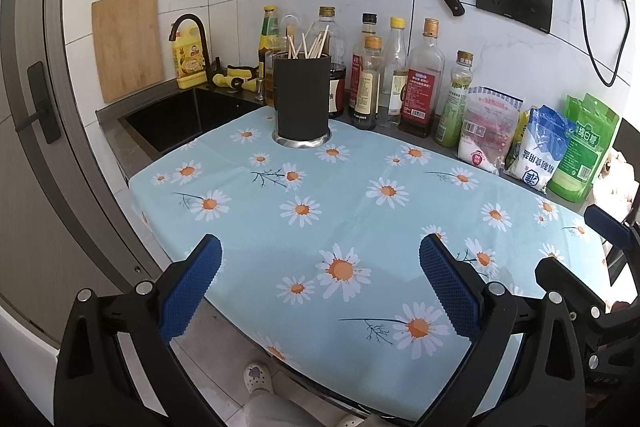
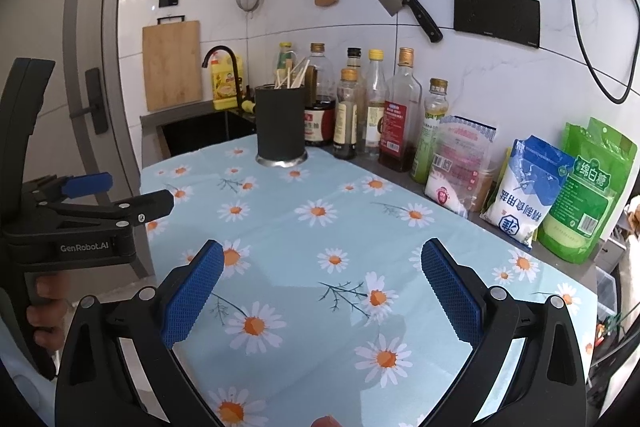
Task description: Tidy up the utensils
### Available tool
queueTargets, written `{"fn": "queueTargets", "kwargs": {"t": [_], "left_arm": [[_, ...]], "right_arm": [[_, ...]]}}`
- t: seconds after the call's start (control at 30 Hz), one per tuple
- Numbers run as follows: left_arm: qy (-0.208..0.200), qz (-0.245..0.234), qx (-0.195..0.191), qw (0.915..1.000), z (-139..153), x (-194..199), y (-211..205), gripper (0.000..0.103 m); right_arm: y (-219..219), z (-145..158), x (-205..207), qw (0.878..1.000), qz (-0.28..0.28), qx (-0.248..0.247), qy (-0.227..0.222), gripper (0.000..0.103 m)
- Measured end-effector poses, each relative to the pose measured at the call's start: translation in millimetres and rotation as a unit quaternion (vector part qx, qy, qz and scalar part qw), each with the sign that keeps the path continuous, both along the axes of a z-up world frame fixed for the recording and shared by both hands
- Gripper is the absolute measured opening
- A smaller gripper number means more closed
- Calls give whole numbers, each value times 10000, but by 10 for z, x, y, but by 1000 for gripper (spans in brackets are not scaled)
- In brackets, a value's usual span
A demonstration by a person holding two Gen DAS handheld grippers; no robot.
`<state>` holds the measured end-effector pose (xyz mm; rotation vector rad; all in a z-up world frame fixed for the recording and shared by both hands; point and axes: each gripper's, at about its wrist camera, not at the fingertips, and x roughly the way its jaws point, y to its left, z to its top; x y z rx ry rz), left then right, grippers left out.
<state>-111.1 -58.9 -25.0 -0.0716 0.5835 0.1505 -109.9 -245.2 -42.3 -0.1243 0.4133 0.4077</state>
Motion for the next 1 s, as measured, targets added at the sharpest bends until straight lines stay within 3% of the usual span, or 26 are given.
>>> {"fn": "queueTargets", "kwargs": {"t": [1.0], "left_arm": [[30,42,-59,10000,-38,-15,90,97]], "right_arm": [[118,-24,-27,10000,-40,-24,69,95]]}}
